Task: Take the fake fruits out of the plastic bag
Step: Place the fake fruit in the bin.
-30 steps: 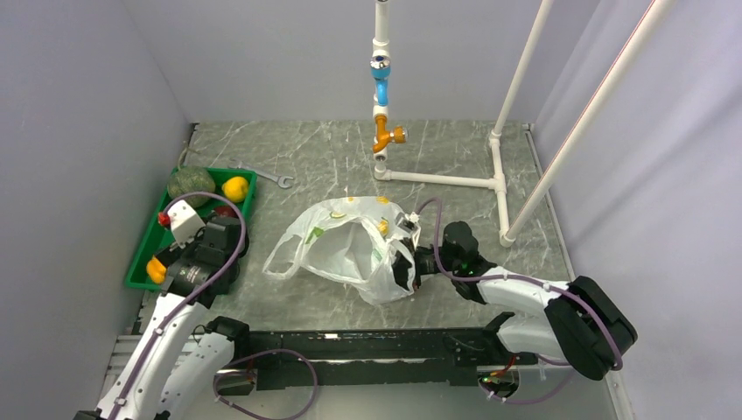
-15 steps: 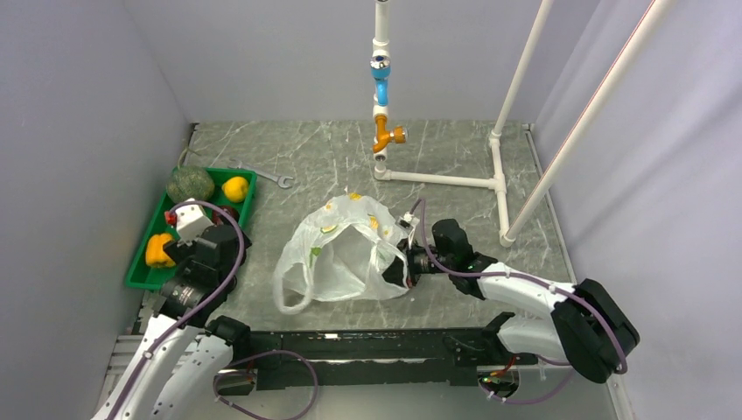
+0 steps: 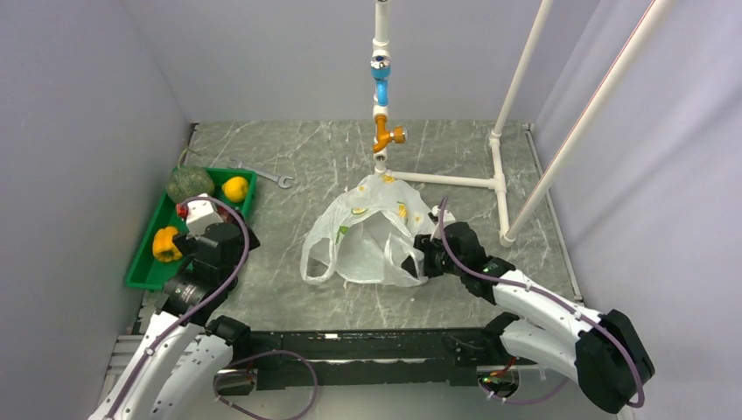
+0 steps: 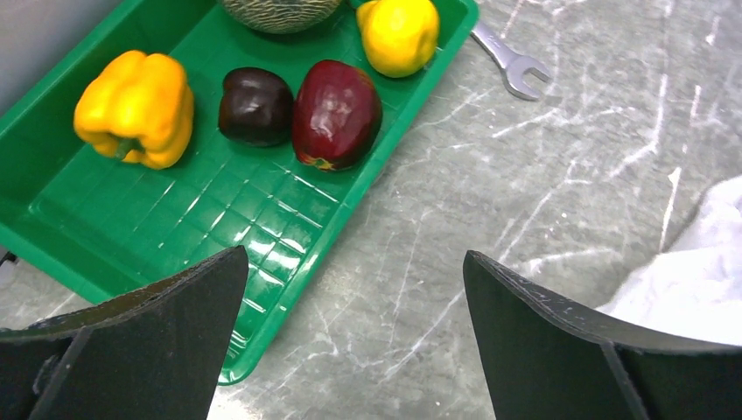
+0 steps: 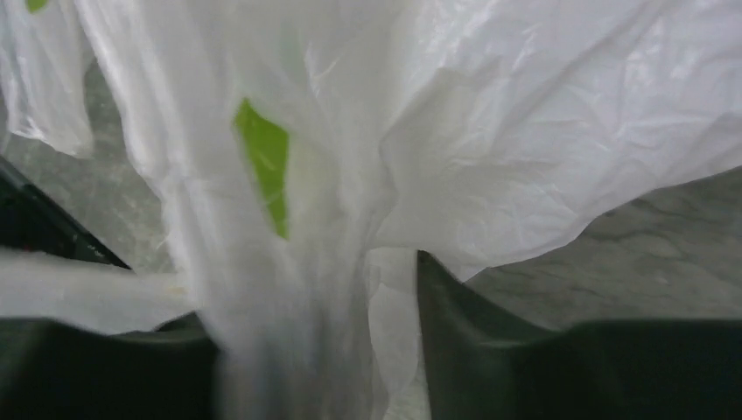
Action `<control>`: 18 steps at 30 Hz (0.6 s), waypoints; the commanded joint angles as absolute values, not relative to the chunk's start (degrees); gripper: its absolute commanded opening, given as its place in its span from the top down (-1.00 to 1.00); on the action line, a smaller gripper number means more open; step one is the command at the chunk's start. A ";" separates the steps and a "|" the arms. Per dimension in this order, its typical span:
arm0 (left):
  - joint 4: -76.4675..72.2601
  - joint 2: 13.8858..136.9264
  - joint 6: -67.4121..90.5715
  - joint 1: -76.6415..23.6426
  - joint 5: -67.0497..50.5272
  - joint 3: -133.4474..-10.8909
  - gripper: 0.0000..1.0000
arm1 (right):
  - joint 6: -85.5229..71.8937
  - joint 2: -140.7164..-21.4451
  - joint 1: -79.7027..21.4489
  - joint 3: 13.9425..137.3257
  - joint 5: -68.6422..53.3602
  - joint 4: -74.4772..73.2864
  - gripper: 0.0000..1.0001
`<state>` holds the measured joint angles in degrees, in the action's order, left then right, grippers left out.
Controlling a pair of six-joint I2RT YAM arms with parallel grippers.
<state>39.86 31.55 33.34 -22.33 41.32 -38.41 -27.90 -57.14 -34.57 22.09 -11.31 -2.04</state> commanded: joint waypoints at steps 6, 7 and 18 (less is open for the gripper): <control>37.60 24.47 24.89 -22.59 25.14 -44.77 -0.99 | -26.15 -48.17 -34.06 31.11 -1.23 -14.11 -0.85; 38.16 23.98 24.61 -22.59 24.01 -46.39 -0.99 | -25.62 -47.15 -34.07 32.32 -0.31 -15.54 -0.92; 41.37 20.56 20.06 -22.59 18.26 -61.50 -0.99 | -19.93 -36.07 -34.13 49.00 12.58 -24.83 -0.99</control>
